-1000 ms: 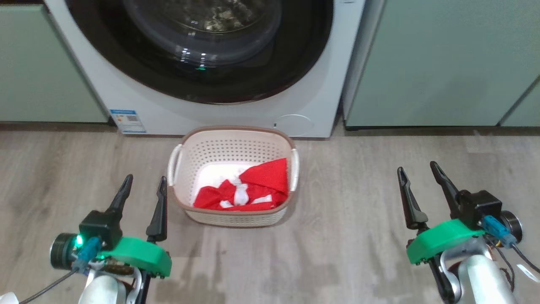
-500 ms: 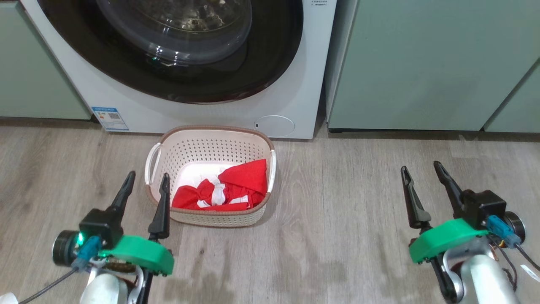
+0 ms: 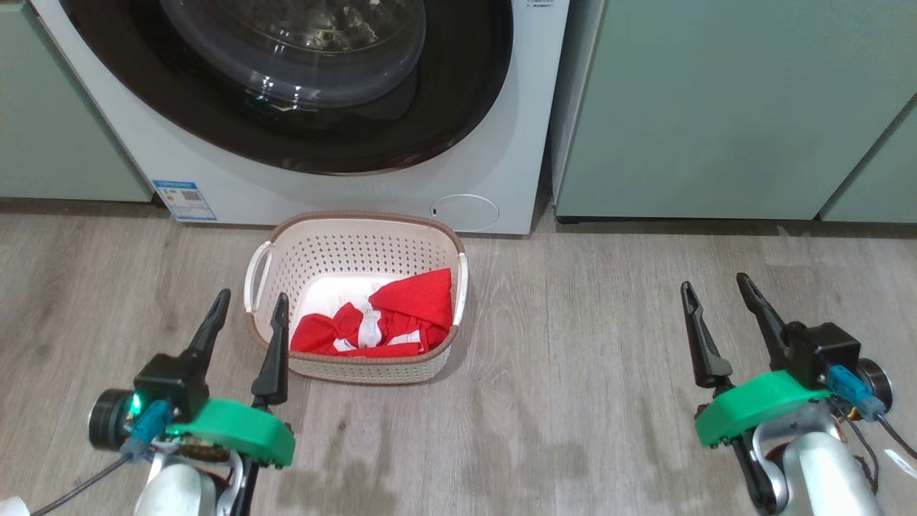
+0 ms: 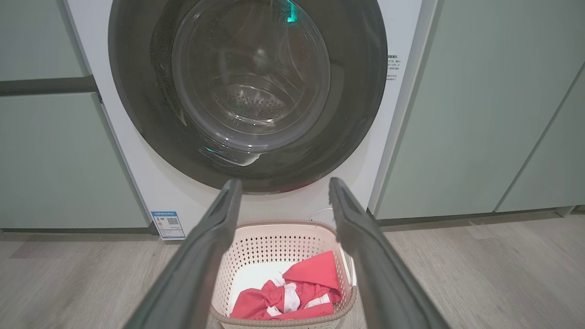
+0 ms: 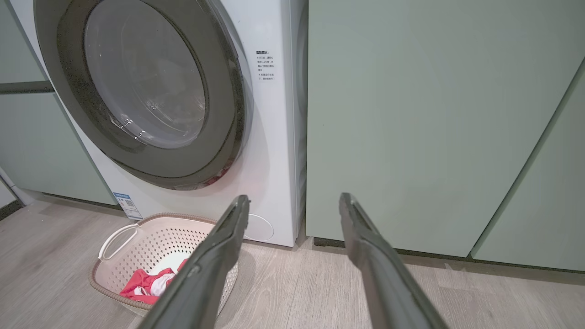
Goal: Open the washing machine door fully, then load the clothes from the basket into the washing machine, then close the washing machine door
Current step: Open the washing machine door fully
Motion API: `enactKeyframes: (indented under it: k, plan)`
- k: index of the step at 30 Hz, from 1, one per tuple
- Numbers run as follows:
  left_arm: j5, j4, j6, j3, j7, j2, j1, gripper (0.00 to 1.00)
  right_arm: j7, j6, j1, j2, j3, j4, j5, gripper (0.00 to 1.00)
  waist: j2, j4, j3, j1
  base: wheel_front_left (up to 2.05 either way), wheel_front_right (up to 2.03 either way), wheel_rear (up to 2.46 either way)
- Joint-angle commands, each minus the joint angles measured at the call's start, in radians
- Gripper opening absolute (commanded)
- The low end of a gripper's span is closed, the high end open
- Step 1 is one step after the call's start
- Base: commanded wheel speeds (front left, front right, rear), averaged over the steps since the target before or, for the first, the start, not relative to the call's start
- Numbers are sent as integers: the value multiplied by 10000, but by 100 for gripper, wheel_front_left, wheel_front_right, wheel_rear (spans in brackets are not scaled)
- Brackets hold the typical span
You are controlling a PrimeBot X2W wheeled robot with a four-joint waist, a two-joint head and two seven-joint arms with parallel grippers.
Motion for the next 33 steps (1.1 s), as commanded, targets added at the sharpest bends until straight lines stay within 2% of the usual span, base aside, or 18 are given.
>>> enactKeyframes:
  k: [1,5,6,16,21,23,33]
  plan:
    - [88,-401,-29,394,-128,62,-420,100,-154,-2,-477,-35,236,-333,78,100,0,7,13,0,0,0,0]
    - [107,-394,-48,426,-128,48,-424,100,-178,-2,-487,-35,220,-329,109,100,0,10,32,0,0,0,0]
    - [111,-395,-53,433,-128,44,-425,100,-171,-2,-482,-35,239,-313,178,0,0,10,35,0,0,0,0]
    - [145,-495,-95,517,-128,4,-454,100,-267,-2,-494,-35,345,-393,423,0,0,1,131,0,0,0,0]
    - [150,-572,-111,550,-128,-15,-488,100,-337,-2,-580,-35,398,-443,1240,0,0,19,233,0,0,0,0]
    - [152,-612,-119,572,-128,-23,-520,100,-369,-2,-661,-35,454,-431,2020,0,0,32,311,0,0,0,0]
    - [40,-1070,-208,742,-128,-43,-984,100,-56,-2,-1958,-35,729,-89,8634,0,0,139,1251,0,0,0,0]
